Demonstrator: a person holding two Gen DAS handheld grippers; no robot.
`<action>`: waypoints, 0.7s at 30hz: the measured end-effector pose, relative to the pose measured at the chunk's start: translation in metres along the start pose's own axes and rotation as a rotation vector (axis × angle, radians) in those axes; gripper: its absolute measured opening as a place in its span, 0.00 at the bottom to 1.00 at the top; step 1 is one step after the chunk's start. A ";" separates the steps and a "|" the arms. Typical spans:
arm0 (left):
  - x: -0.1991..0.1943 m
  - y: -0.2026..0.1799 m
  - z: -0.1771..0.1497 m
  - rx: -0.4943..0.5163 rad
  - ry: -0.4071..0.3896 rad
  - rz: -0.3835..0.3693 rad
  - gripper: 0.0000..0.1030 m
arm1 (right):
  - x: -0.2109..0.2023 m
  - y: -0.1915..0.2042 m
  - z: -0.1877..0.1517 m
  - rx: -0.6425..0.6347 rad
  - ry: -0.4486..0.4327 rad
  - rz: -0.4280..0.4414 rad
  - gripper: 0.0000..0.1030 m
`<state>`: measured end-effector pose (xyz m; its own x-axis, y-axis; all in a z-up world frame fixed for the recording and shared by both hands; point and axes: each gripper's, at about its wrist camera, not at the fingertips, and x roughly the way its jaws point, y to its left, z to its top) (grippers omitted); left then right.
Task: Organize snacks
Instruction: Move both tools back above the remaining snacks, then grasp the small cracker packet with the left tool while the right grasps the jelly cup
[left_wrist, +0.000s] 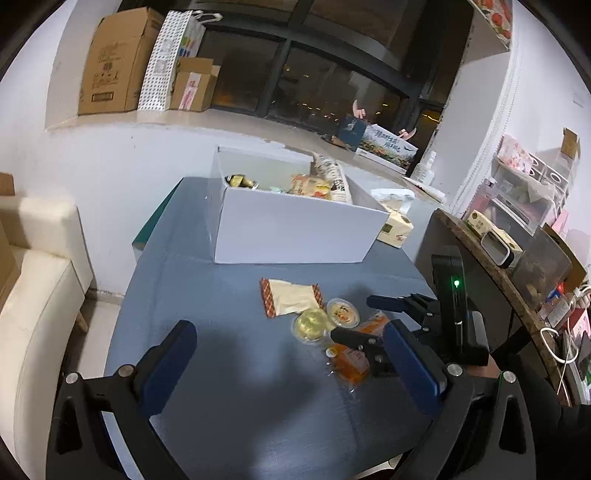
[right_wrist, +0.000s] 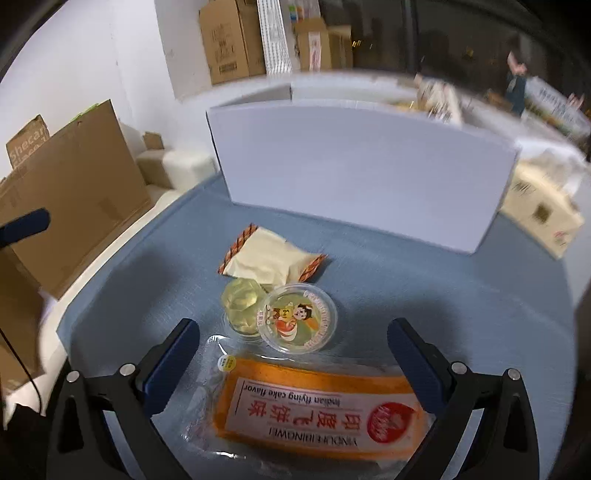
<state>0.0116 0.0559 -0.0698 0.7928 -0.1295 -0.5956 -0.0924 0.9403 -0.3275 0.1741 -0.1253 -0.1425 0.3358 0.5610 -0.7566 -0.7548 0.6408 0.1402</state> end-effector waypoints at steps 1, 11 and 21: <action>0.003 0.002 0.000 -0.010 0.008 -0.001 1.00 | 0.002 -0.001 0.000 -0.002 0.001 0.011 0.92; 0.027 -0.002 -0.001 0.018 0.054 -0.009 1.00 | -0.004 -0.001 -0.004 -0.022 -0.007 0.046 0.49; 0.126 -0.037 0.020 0.102 0.206 0.052 1.00 | -0.085 -0.014 -0.029 0.107 -0.152 -0.097 0.49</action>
<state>0.1270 0.0112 -0.1177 0.6476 -0.1317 -0.7505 -0.0606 0.9729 -0.2230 0.1396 -0.1972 -0.0983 0.4908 0.5615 -0.6662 -0.6532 0.7432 0.1451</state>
